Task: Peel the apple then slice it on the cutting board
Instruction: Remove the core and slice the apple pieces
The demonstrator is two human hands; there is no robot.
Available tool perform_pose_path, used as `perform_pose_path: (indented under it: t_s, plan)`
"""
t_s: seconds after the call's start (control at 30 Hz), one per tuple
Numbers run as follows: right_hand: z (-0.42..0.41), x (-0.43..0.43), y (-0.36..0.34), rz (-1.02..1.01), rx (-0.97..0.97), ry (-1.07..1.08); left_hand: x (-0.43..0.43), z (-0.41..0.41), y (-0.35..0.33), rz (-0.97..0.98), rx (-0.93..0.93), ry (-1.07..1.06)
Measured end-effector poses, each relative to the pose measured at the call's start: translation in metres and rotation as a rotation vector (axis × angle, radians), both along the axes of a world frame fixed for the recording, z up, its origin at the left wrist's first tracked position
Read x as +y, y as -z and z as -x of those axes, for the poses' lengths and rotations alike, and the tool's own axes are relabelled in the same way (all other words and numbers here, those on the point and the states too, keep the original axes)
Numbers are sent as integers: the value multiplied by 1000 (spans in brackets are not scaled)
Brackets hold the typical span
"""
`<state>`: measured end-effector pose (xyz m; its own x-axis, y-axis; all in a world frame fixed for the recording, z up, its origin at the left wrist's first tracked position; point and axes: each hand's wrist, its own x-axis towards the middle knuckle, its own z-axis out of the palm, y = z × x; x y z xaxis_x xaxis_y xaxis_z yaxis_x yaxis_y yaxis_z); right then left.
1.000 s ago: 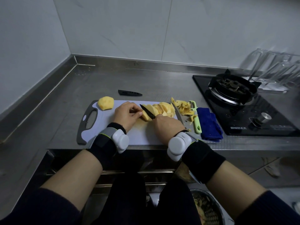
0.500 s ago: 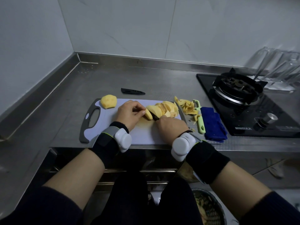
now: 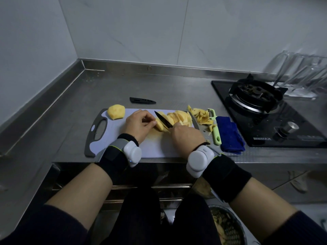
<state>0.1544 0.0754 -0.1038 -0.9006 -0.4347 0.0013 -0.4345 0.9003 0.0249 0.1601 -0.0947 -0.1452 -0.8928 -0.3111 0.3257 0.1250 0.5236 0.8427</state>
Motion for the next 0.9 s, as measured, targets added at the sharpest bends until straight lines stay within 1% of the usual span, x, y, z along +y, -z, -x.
perform_pose_path:
  t_s: [0.23,0.43,0.6,0.77,0.9]
  plan:
    - [-3,-1,-1,-28,-17,-7,0,1,2,-13,-11,7]
    - [-2,-8,-6,-48,-80,11,0,1,0,-12,-19,-3]
    - [-5,-2,-4,-78,-31,-22,1,1,0,-35,-19,-4]
    - [-1,-13,-1,-67,-96,16,1,0,-1,-39,-17,-2]
    - [-1,-7,2,-93,-75,4,0,1,0,-31,-12,-3]
